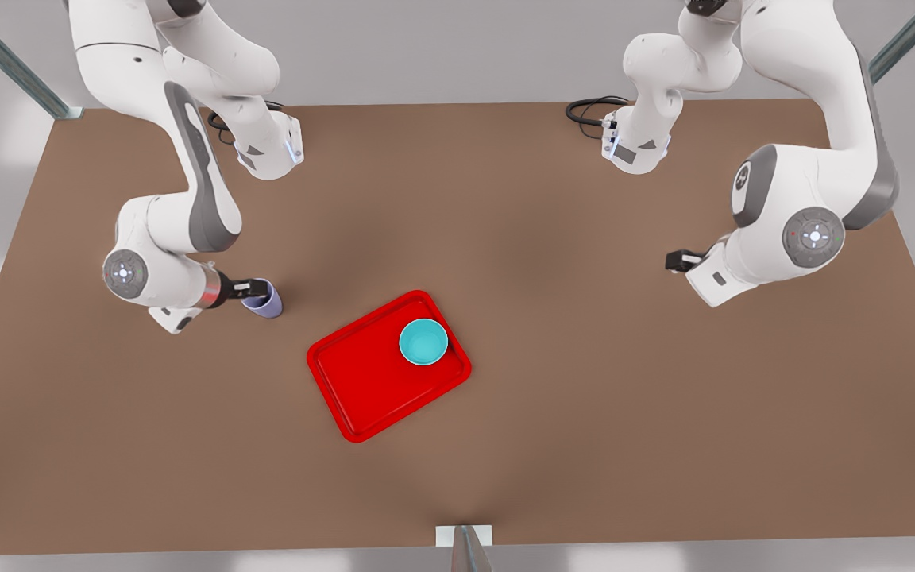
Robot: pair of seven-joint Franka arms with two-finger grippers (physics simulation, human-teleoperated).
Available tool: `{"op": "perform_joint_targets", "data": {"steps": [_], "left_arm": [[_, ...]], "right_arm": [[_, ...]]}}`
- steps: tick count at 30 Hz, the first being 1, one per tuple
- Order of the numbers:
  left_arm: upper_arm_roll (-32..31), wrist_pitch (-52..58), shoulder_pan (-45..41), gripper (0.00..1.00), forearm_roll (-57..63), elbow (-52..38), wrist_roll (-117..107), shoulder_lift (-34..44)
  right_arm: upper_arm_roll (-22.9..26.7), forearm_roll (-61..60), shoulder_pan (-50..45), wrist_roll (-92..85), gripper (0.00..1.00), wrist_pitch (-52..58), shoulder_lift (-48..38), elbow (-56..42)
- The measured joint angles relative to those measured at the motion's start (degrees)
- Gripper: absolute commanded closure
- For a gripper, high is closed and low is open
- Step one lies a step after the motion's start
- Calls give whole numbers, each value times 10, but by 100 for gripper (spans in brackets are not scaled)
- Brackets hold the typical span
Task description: Place the bowl on the tray with the left arm and the cup on the tray with the right arm
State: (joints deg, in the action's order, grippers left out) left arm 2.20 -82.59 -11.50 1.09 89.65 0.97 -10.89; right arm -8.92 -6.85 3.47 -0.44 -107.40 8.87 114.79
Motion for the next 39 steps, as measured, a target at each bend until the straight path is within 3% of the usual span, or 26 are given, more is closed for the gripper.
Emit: {"op": "perform_joint_targets", "data": {"steps": [11,39], "left_arm": [[0,4,0,0,-1,1,1,-4],[-1,4,-1,0,-2,0,1,-7]], "right_arm": [[4,6,11,0,0,-81,17,87],[28,44,19,0,2,-137,68,125]]}}
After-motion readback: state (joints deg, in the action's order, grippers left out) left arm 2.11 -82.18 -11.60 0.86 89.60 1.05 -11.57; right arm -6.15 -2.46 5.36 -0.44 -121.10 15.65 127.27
